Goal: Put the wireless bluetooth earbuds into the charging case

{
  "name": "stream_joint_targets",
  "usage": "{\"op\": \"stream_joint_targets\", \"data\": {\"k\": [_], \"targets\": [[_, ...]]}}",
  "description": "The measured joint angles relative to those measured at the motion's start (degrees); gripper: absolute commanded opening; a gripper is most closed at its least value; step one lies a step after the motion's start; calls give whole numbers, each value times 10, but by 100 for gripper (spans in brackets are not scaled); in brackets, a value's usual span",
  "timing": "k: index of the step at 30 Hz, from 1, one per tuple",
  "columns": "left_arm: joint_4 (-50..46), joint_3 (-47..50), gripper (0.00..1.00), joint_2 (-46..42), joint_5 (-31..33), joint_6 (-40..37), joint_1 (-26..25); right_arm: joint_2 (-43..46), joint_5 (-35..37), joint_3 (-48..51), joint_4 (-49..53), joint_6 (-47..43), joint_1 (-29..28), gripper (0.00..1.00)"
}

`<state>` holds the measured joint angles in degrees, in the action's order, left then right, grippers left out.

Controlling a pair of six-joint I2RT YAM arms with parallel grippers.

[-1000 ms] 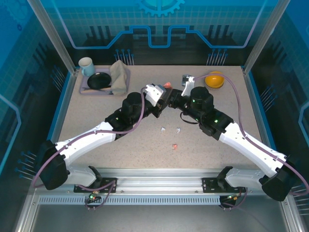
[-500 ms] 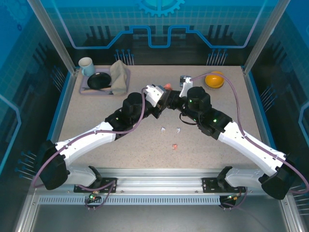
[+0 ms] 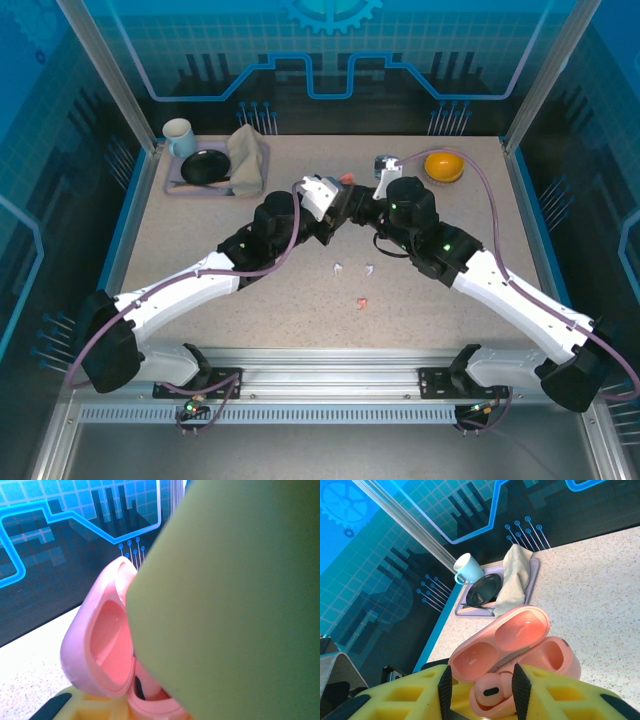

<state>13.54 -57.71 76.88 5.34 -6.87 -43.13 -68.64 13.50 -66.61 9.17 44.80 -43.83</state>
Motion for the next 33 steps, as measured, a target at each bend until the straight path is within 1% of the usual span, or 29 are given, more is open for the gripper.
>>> {"op": "stream_joint_targets", "data": {"k": [3,6,9,12,16,19,21,24,26,28,30,33], "targets": [[0,0,0,0,0,5,0,-1,2,-5,9,3,3,51],[1,0,0,-1,1,8,0,1,1,-7,17,8,12,63],[11,0,0,-1,0,9,0,10,-9,-7,35,18,20,69],[24,3,0,-2,6,10,1,36,-16,-5,54,28,24,72],[34,28,0,-19,15,25,12,103,-7,5,101,48,35,75],[35,49,0,-34,24,35,24,143,12,33,143,82,41,75],[35,59,0,-42,29,38,30,152,26,65,166,111,39,75],[35,73,0,-55,34,40,35,141,61,129,202,154,9,74],[35,81,0,-63,35,40,36,120,98,171,229,181,-43,75],[34,85,0,-68,35,40,37,101,124,194,255,203,-92,74],[35,88,0,-73,35,40,39,75,145,193,286,224,-121,74],[35,91,0,-77,35,42,44,9,167,145,358,245,-128,72]]}}
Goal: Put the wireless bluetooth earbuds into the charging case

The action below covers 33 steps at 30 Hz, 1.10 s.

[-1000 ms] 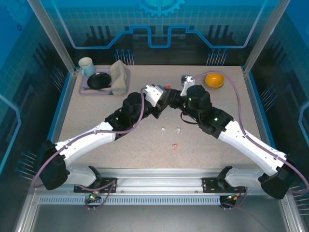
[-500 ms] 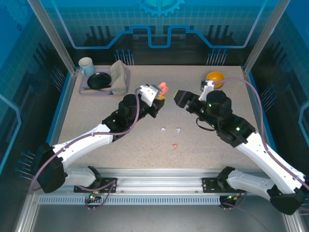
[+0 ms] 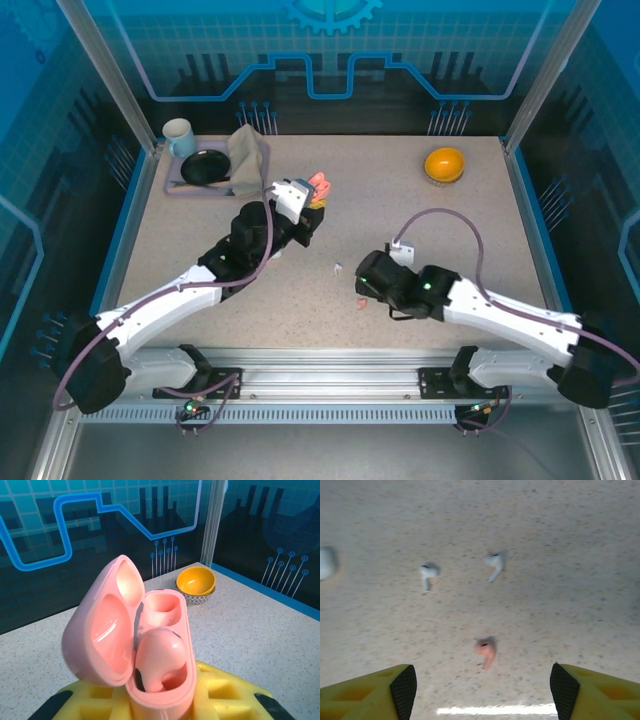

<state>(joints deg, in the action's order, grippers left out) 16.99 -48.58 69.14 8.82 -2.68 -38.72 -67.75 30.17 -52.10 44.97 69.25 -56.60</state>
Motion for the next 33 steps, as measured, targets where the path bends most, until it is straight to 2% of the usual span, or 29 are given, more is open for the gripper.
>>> {"op": "stream_joint_targets", "data": {"k": [5,11,16,22,33], "targets": [[0,3,0,-1,0,9,4,-160,8,-134,105,13,0,66],[-2,12,0,-13,0,9,9,-272,-23,-163,129,13,0,60],[-2,18,0,-32,0,9,16,-297,-56,-162,115,6,8,57],[-2,27,0,-40,0,9,20,-302,-99,-140,50,-20,26,54],[-4,30,0,-41,0,9,25,-341,-129,-119,3,-43,50,52]]}}
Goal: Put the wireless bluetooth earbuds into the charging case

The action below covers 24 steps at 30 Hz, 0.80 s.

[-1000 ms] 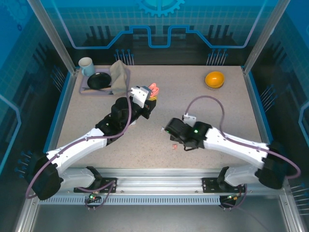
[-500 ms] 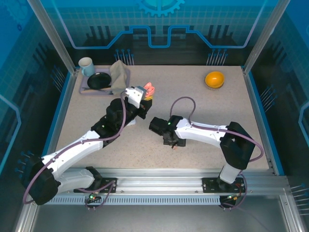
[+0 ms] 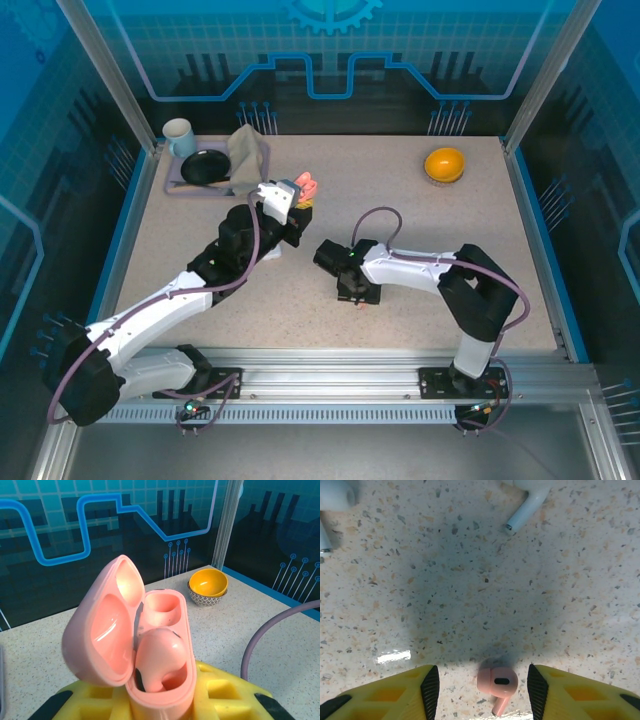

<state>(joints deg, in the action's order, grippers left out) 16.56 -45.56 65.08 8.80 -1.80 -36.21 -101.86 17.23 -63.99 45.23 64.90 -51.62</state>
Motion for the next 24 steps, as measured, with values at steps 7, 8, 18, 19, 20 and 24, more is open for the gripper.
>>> {"op": "stream_joint_targets", "data": {"k": [7,8,18,19,20,24], "targets": [[0,0,0,0,0,0,1,-9,-5,11,-14,0,6,50],[0,0,0,0,0,0,1,-9,-6,14,-15,0,7,50],[0,0,0,0,0,3,1,2,-11,37,-45,0,7,47],[0,0,0,0,0,4,1,3,-12,39,-48,0,7,47],[0,0,0,0,0,4,1,5,-12,41,-49,0,7,46],[0,0,0,0,0,4,1,16,-12,54,-61,0,7,45]]}}
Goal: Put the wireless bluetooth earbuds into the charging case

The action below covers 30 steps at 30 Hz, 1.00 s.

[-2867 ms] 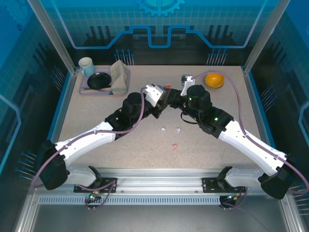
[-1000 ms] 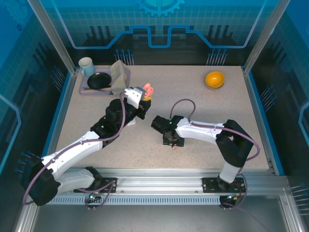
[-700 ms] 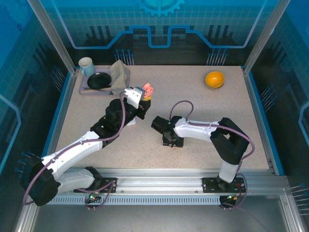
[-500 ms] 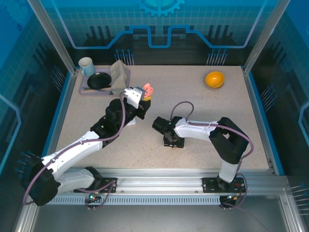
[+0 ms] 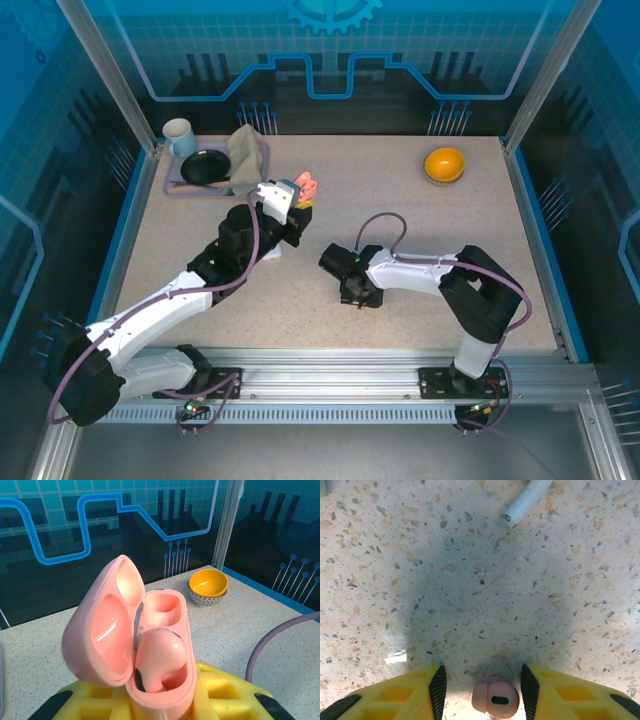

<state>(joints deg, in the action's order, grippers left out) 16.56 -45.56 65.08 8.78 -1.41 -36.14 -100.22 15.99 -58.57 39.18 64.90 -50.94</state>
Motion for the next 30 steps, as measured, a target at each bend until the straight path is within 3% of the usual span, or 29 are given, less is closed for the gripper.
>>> {"op": "stream_joint_targets", "data": {"k": [30], "targets": [[-9,0,0,2,-1,0,0,23,-5,30,-26,-22,4,34]]}}
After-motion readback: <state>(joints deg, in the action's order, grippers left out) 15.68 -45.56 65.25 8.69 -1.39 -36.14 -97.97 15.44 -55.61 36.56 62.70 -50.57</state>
